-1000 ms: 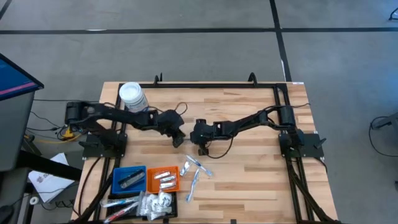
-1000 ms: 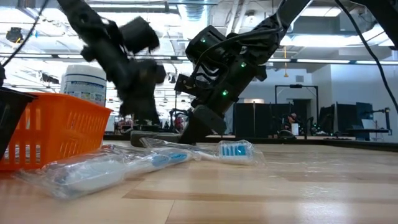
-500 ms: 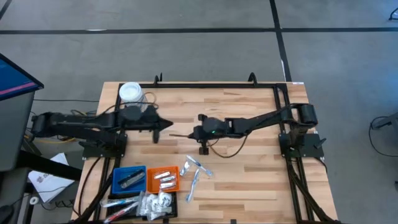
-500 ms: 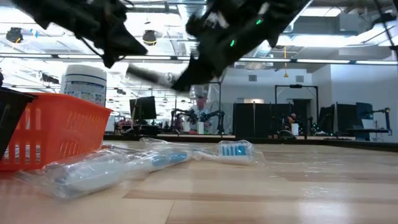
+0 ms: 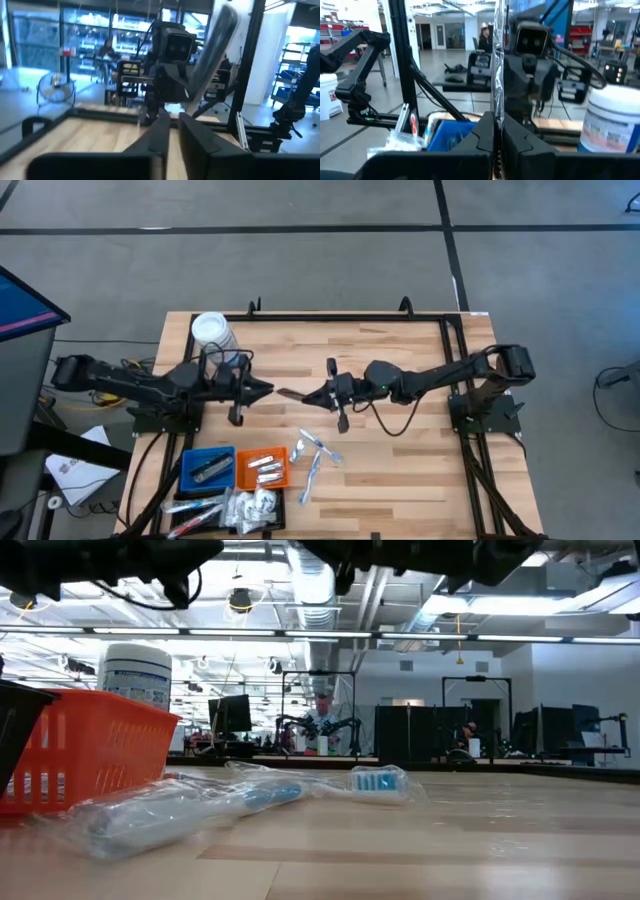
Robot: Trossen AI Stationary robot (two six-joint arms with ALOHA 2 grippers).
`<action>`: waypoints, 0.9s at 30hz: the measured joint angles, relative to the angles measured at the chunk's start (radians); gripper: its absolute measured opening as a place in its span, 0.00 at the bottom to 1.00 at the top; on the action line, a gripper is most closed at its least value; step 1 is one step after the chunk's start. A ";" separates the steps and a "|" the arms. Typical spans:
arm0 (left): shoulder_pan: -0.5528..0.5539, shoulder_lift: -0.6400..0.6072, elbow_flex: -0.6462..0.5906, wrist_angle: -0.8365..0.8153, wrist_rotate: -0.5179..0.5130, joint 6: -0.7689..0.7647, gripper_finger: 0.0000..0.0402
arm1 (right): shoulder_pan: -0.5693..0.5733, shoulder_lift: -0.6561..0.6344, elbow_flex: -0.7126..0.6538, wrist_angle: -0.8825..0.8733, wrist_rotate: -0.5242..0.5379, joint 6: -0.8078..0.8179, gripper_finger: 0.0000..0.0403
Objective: Pick & Place Travel size toiletries
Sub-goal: Put the black comb into the blue basket
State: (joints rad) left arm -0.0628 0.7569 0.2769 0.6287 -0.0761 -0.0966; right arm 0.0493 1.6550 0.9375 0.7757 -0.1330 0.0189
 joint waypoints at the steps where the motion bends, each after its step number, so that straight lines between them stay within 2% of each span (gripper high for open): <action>1: -0.008 0.021 0.000 0.033 0.006 0.013 0.12 | 0.006 0.000 0.006 0.002 0.000 -0.008 0.00; 9: -0.052 0.214 0.003 0.309 0.040 0.078 0.51 | 0.016 0.001 0.012 0.015 0.007 -0.029 0.00; 13: -0.062 0.287 0.004 0.464 0.039 0.115 0.62 | 0.016 0.001 0.012 -0.007 0.058 -0.039 0.00; 18: -0.053 0.367 0.049 0.489 0.022 0.116 0.65 | 0.016 0.001 0.012 -0.011 0.081 -0.047 0.00; 23: -0.053 0.445 0.119 0.489 0.021 0.119 0.61 | 0.016 0.001 0.012 -0.012 0.082 -0.048 0.00; 27: -0.053 0.461 0.129 0.488 0.012 0.118 0.57 | 0.021 0.001 0.012 -0.016 0.082 -0.049 0.00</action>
State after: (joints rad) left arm -0.1158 1.2179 0.4061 1.1169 -0.0638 0.0217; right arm 0.0703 1.6562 0.9493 0.7598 -0.0513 -0.0303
